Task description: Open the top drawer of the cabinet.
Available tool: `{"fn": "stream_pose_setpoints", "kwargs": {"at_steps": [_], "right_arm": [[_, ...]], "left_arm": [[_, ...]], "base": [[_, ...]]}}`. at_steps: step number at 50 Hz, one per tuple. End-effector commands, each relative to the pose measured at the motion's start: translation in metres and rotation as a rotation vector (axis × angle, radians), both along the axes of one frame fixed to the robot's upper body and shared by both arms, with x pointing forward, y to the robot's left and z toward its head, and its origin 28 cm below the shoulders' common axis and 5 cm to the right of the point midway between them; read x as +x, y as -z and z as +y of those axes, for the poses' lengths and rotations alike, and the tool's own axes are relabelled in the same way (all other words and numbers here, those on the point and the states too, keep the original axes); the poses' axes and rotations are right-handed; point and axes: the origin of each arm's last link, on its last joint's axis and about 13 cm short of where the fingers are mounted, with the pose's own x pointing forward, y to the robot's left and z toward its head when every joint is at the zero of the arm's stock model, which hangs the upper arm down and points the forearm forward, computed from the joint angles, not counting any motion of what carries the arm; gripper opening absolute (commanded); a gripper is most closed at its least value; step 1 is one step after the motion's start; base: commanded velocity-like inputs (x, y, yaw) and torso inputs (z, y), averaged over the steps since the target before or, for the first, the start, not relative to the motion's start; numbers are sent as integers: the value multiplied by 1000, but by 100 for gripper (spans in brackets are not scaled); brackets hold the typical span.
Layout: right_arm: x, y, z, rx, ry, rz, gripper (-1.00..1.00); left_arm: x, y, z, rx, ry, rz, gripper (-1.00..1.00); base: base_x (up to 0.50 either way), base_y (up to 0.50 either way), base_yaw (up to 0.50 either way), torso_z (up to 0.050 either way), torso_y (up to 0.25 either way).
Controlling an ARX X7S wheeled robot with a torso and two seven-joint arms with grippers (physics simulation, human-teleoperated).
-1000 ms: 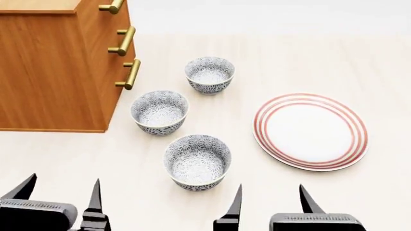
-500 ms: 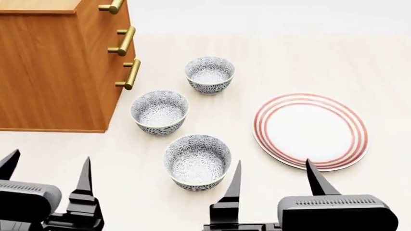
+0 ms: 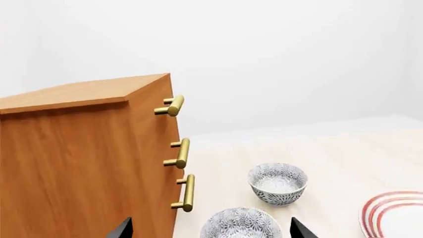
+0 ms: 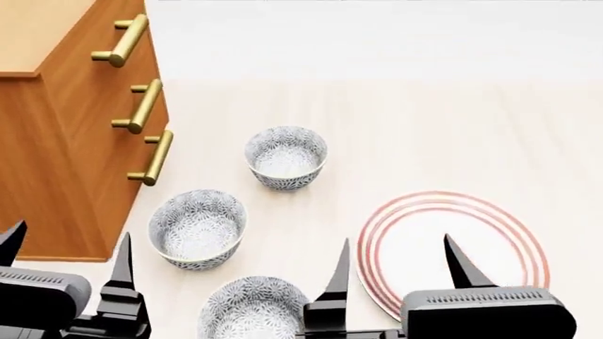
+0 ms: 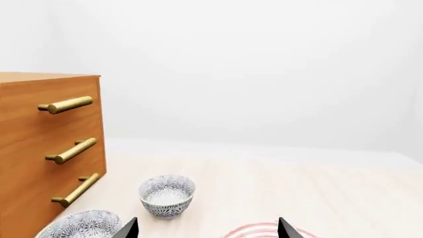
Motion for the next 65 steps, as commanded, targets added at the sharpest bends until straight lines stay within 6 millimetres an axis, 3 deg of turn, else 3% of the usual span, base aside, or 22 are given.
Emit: {"fn": "stream_pose_setpoints", "kwargs": {"at_steps": [1,37,45,47,49,50,54,60,65], "right_arm": [[3,6,1,-14,-4,16,100],[-1,8,0,-12,-29,12,100],[-2,9,2,-7,-39,27,100],[-2,10,2,-7,-40,27,100],[-2,9,2,-8,-41,27,100],[-2,9,2,-9,-41,27,100],[-2,12,1,-10,-38,30,100],[-2,13,0,-12,-35,33,100],[0,16,1,-11,-38,37,100]], "left_arm": [[1,5,1,12,-7,5,100],[-1,5,1,22,-21,7,100],[-1,4,3,28,-29,3,100],[-1,5,4,99,-33,-2,100],[2,8,5,275,-85,-43,100],[2,11,6,467,-109,-107,100],[6,13,8,860,-186,-269,100],[10,3,15,1069,-205,-335,100],[16,5,21,1134,-239,-338,100]], "base": [[500,0,0,0,0],[500,1,0,0,1],[0,0,0,0,0],[0,0,0,0,0],[0,0,0,0,0],[0,0,0,0,0],[0,0,0,0,0],[0,0,0,0,0],[0,0,0,0,0]]}}
